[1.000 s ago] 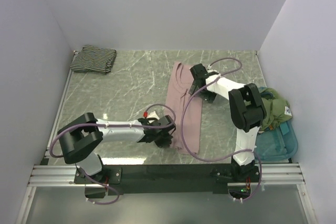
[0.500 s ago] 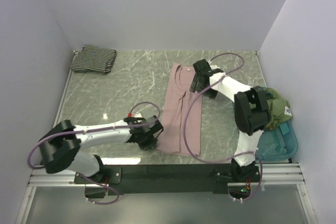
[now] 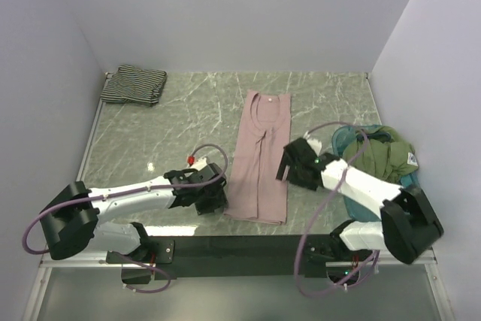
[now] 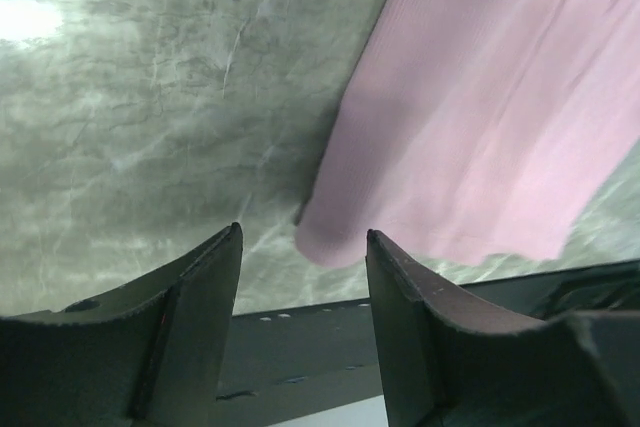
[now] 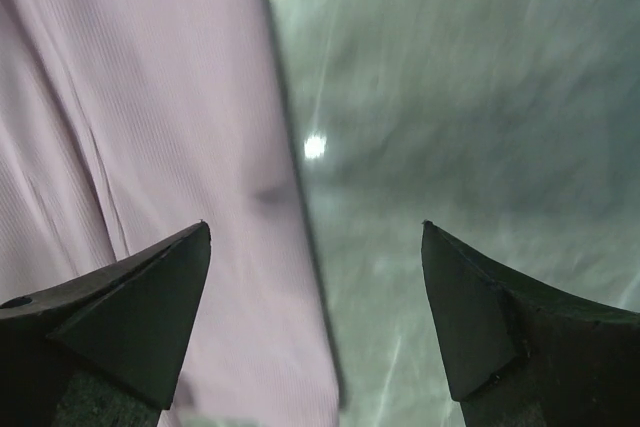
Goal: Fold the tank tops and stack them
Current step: Fold the tank top
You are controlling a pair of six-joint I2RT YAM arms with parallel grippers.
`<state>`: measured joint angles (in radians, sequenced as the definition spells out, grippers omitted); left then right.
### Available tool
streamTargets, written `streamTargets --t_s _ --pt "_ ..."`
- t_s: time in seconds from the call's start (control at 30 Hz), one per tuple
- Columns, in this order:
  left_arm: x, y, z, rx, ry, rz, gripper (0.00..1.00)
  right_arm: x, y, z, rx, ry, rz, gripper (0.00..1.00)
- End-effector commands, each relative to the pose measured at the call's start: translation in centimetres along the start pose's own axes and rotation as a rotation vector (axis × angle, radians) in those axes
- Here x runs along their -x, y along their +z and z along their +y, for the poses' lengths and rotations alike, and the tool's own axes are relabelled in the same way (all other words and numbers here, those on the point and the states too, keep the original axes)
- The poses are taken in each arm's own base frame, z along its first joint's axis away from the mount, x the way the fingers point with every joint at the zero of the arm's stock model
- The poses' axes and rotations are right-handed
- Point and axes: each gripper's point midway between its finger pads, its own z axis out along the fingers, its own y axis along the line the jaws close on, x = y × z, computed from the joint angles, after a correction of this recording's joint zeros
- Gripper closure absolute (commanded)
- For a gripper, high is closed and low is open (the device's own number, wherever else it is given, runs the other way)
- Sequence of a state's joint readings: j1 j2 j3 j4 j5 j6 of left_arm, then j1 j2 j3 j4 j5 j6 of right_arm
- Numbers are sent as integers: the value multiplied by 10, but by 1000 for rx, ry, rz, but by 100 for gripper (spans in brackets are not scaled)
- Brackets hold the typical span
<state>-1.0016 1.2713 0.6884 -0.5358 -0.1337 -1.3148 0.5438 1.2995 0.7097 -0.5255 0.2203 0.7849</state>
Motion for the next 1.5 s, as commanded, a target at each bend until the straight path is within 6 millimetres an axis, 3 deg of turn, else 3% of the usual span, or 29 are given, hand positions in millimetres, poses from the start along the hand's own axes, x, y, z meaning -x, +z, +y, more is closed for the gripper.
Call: streamTargets --t_s 0.0,0.27,0.4,0.63,0.9,1.0,1.23,1.3,1.33,1.4,1.47 --pt "-6 8 -12 -86 90 38 42 -29 -13 7 81 68 24 8" --pt "-12 22 -6 -119 134 63 41 -87 -28 -9 115 99 105 9" --pt "-23 34 7 -111 140 99 43 -120 -31 -12 114 88 163 10" --pt "-31 42 18 -101 143 121 50 -147 -34 -19 121 143 208 14" --pt "-39 40 38 -20 147 137 60 -163 -40 -34 71 154 239 20" --pt "-43 42 41 -9 153 145 62 -166 -38 -38 54 153 241 27" --pt "-45 45 37 -9 174 152 71 -166 -29 -32 47 165 228 52" --pt "-45 44 36 -10 186 152 74 -165 -28 -30 40 166 223 64" --pt "-40 45 36 -1 190 123 75 -164 -27 -30 39 169 218 65" --pt "-38 44 33 -5 205 116 80 -161 -27 -29 26 164 200 69" --pt "-37 43 32 -2 220 110 94 -155 -28 -28 12 157 175 81"
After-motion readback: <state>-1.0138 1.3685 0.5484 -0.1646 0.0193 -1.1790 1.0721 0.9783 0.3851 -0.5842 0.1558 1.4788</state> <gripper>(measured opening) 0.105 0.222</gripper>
